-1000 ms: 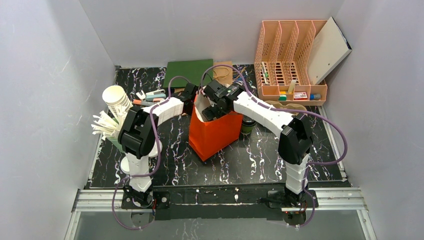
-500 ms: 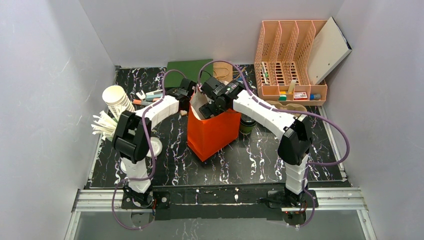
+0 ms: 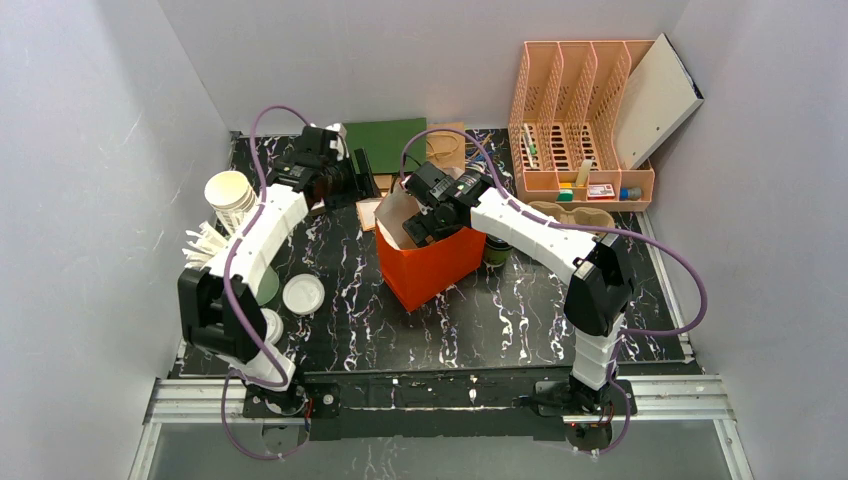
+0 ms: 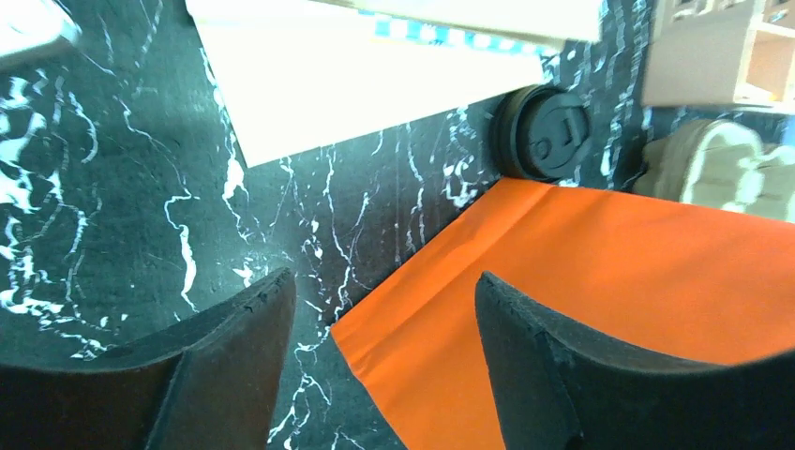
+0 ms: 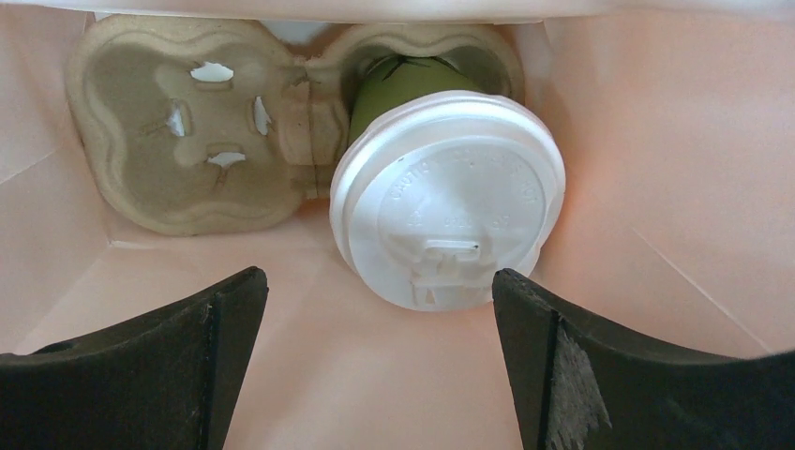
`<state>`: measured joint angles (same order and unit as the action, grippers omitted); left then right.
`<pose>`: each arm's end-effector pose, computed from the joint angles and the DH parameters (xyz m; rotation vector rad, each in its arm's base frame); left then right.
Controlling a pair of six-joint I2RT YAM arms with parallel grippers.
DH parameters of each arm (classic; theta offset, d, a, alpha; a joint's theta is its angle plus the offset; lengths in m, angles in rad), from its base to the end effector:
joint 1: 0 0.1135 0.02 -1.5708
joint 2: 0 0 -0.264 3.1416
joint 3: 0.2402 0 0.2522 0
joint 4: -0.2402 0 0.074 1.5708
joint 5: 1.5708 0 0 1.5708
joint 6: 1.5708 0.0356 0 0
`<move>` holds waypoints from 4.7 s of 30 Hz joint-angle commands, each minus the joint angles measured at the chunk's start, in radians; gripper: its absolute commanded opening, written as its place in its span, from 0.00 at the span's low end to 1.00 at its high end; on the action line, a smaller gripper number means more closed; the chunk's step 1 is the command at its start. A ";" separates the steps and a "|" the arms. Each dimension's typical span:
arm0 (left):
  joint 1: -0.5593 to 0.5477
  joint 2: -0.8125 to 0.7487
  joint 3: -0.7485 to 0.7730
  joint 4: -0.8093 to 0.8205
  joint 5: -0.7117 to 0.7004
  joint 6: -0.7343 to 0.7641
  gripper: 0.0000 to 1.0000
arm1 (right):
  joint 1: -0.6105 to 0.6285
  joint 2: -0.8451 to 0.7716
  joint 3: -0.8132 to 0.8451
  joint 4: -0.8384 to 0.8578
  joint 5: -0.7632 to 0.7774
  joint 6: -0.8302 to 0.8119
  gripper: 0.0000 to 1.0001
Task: Pack the takeout coffee
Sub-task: Place the coffee cup on the cup tray, then adjust the takeout bag at the center of the board.
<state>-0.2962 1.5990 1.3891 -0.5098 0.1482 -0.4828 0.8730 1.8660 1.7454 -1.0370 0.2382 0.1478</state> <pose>0.3444 -0.1106 0.3130 -0.1400 2.3440 -0.5651 0.2575 0.2941 0.2967 -0.8835 2.5176 -0.0054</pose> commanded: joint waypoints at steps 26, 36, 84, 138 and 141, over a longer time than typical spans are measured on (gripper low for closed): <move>-0.049 -0.231 0.087 -0.159 0.277 0.143 0.69 | 0.015 -0.041 0.014 0.040 0.022 -0.005 0.98; -0.161 -0.120 0.194 -0.252 0.090 0.243 0.19 | 0.014 -0.050 0.033 0.027 0.022 -0.011 0.98; -0.289 -0.167 0.260 -0.333 -0.254 0.308 0.00 | 0.009 -0.345 0.141 0.039 0.325 0.345 0.90; -0.236 0.111 0.743 -0.365 -0.251 0.259 0.81 | -0.262 -0.087 0.436 -0.068 -0.287 0.419 0.81; -0.200 0.200 0.829 -0.377 -0.160 0.267 0.76 | -0.264 -0.068 0.440 -0.050 -0.258 0.469 0.78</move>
<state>-0.5385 1.7302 2.1227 -0.8486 -0.1108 -0.2485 0.6113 1.7782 2.1395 -1.1198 -0.0368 0.5522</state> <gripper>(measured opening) 0.791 0.804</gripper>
